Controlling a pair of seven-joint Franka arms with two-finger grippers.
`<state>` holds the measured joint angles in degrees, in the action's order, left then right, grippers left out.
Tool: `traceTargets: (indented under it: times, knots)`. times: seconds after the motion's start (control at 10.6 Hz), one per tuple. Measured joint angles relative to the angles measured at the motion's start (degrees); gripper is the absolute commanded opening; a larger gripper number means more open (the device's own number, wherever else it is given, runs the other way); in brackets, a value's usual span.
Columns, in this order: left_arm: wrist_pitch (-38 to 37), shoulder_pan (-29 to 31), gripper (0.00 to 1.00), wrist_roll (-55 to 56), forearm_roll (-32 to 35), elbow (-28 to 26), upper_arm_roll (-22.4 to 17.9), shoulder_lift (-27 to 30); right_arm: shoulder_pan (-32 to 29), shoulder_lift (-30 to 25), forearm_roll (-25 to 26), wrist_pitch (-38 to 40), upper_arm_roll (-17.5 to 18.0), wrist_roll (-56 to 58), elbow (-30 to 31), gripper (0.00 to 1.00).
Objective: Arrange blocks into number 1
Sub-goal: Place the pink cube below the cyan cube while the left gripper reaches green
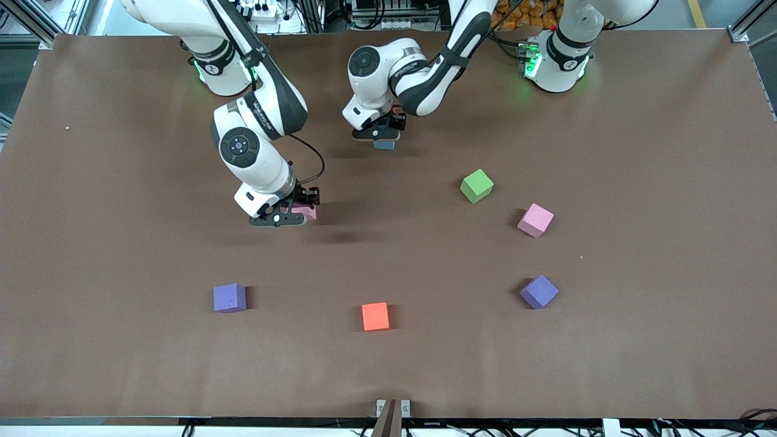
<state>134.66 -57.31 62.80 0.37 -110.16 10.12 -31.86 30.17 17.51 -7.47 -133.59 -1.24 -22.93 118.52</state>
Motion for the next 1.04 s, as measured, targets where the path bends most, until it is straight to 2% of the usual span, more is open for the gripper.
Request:
traceTargets:
  times: [0.47, 0.66, 0.85, 1.04]
  knots:
    - [0.08, 0.03, 1.0, 5.28, 0.0, 0.72, -0.09, 0.33, 0.51, 0.0, 0.0, 0.17, 0.03, -0.09, 0.44, 0.3]
    - [-2.32, 0.3, 1.0, 6.08, 0.0, 2.76, -1.17, 0.71, 1.3, 0.01, 0.0, 0.41, 0.04, -0.16, 0.62, 0.3]
    - [-5.23, 0.65, 1.0, 6.52, 0.0, 4.84, -4.99, 1.77, 2.15, 0.03, 0.0, 0.46, 0.05, -0.5, 0.69, 0.3]
    - [-6.13, 1.09, 1.0, 6.91, 0.0, 5.12, -10.86, 2.87, 3.88, 0.14, -0.03, 0.52, 0.07, -3.3, 0.76, 0.3]
